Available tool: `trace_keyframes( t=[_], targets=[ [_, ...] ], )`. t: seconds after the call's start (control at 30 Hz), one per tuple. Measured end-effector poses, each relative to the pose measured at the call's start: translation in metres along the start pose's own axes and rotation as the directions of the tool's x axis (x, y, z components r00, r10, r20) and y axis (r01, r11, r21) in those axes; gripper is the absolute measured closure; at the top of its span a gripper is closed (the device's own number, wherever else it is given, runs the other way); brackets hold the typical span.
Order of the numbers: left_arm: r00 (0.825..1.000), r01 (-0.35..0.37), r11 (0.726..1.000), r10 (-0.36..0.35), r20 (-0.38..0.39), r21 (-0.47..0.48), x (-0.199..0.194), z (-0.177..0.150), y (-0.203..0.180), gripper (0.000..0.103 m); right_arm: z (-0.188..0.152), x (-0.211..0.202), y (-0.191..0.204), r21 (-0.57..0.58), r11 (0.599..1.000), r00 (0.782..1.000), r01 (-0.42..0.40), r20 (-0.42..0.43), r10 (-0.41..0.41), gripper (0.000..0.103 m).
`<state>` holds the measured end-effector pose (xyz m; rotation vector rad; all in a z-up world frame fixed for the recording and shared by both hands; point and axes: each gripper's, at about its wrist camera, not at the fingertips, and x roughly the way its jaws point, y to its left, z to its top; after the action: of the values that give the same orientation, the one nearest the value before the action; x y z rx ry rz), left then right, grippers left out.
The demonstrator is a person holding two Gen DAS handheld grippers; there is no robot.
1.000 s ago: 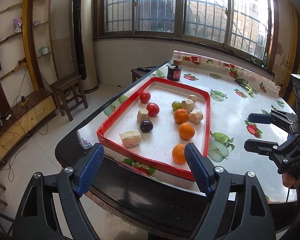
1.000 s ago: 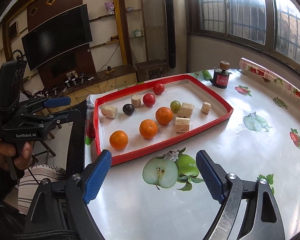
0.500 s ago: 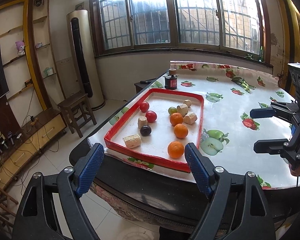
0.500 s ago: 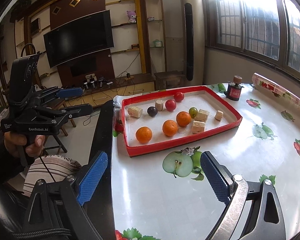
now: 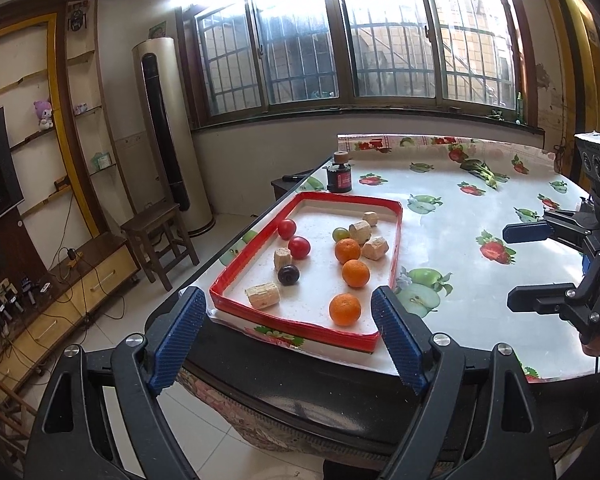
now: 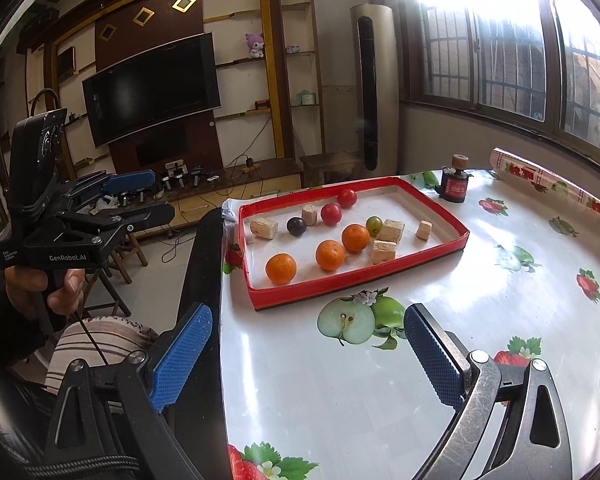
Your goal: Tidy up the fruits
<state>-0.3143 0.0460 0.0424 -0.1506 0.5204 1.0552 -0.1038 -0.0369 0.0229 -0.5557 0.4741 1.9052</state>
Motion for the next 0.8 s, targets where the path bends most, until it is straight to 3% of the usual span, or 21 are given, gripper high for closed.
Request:
trace_keyframes(
  t=[0.8],
  targets=[
    [1.0,-0.003,0.997,0.001,-0.026,-0.071,0.002,-0.006,0.014,0.018,-0.002,0.007,0.012,-0.044,0.999,1.0,0.007,-0.016,-0.008,0.005]
  ],
)
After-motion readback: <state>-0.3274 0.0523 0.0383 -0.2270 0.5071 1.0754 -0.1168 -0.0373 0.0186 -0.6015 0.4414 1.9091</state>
